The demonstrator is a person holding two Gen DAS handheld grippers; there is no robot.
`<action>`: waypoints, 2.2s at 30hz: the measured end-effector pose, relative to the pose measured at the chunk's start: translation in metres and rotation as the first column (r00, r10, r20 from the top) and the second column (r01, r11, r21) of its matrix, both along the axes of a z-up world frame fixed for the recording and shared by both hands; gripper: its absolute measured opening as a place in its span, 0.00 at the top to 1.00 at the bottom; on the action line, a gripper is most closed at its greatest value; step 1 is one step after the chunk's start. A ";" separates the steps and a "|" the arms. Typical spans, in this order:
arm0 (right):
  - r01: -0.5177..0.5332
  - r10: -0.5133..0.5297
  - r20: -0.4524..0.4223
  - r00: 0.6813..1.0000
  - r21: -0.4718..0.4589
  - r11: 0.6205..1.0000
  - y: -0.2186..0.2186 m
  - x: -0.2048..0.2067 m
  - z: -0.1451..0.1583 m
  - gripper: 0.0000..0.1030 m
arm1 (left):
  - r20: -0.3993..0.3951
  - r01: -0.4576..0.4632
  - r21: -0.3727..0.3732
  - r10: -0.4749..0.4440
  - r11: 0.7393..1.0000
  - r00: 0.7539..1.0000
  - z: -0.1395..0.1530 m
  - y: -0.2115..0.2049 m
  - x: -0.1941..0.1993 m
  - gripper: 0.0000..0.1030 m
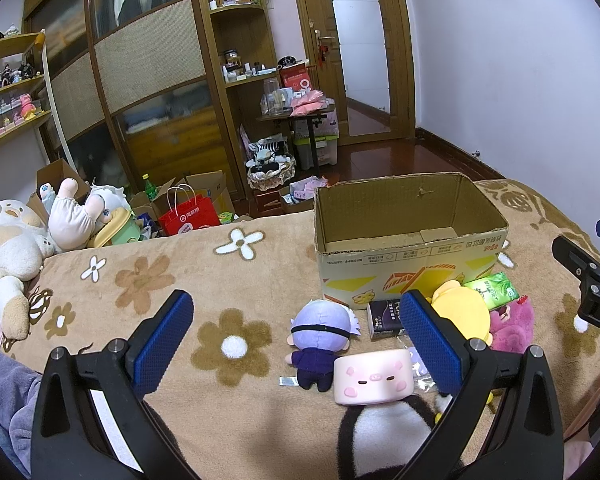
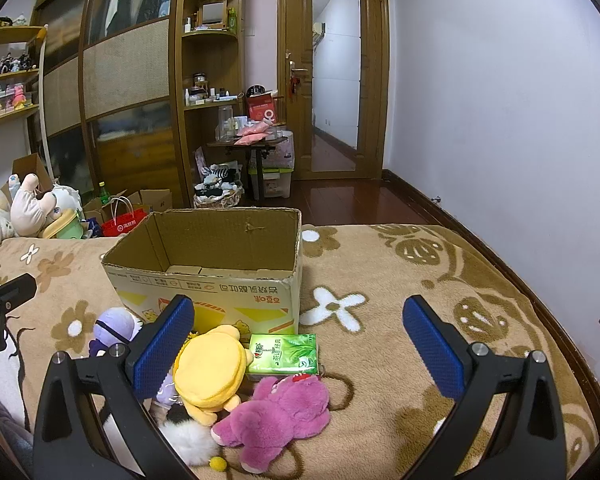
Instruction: Organize soft objects
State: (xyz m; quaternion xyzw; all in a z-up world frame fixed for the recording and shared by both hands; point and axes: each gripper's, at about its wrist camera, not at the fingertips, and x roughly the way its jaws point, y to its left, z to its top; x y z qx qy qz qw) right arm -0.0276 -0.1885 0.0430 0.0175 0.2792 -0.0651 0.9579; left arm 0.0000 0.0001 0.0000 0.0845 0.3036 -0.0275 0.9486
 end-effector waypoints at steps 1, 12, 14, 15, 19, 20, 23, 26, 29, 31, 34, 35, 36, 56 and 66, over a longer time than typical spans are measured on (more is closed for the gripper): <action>0.000 0.000 0.000 1.000 0.001 1.000 0.001 0.000 0.001 0.00 | 0.000 -0.001 0.001 0.001 1.000 1.000 0.000 0.000 0.000 0.01; -0.010 0.010 0.002 1.000 -0.027 1.000 0.002 -0.002 -0.005 0.00 | -0.011 -0.009 -0.005 0.009 1.000 1.000 0.002 0.005 0.005 0.01; -0.010 0.010 -0.001 1.000 -0.026 1.000 0.001 -0.002 -0.006 0.00 | -0.017 -0.008 -0.006 0.008 1.000 1.000 0.003 0.005 0.005 0.01; -0.009 0.009 -0.003 1.000 -0.026 1.000 0.002 -0.002 -0.005 0.00 | -0.020 -0.007 -0.007 0.007 1.000 1.000 0.003 0.005 0.005 0.01; -0.008 0.006 -0.031 0.999 -0.038 0.999 0.005 0.000 -0.004 0.00 | -0.019 0.005 -0.015 -0.006 1.000 1.000 0.000 0.001 0.005 0.01; -0.008 0.007 -0.041 0.999 -0.039 0.999 0.005 0.001 -0.005 0.00 | -0.019 0.005 -0.011 -0.005 1.000 1.000 0.000 0.001 0.005 0.01; -0.016 0.014 -0.068 0.998 -0.032 0.999 0.006 0.005 -0.008 0.00 | -0.028 0.007 -0.006 -0.007 1.000 1.000 0.000 -0.002 0.007 0.01; -0.020 0.017 -0.092 0.996 -0.029 0.999 0.006 0.011 -0.011 0.00 | -0.017 0.001 0.003 -0.001 1.000 1.000 0.000 -0.004 0.009 0.01; -0.023 0.021 -0.116 0.993 -0.017 1.000 0.005 0.017 -0.014 0.00 | -0.031 0.001 -0.005 -0.001 1.000 1.000 -0.002 -0.006 0.015 0.01; -0.014 0.014 -0.136 0.991 0.003 1.000 0.003 0.021 -0.018 0.00 | -0.049 0.000 -0.007 0.000 1.000 0.999 -0.005 -0.009 0.021 0.01; -0.011 0.017 -0.167 0.986 0.037 0.999 0.000 0.028 -0.024 0.00 | -0.073 0.007 0.006 -0.006 1.000 0.997 -0.010 -0.014 0.027 0.01; -0.012 0.020 -0.174 0.984 0.044 0.999 0.000 0.030 -0.025 0.00 | -0.083 0.011 0.007 -0.010 1.000 0.996 -0.012 -0.016 0.029 0.01; -0.013 0.021 -0.182 0.983 0.046 0.999 0.001 0.031 -0.026 0.00 | -0.095 0.015 0.007 -0.015 1.000 0.995 -0.013 -0.017 0.031 0.01; 0.138 -0.056 -0.449 0.892 0.152 0.979 -0.031 0.054 -0.079 0.00 | -0.428 0.078 0.029 -0.058 0.997 0.902 -0.086 -0.047 0.072 0.01; 0.198 -0.058 -0.546 0.836 0.201 0.959 -0.045 0.061 -0.107 0.11 | -0.570 0.088 0.014 -0.064 0.996 0.819 -0.123 -0.051 0.084 0.01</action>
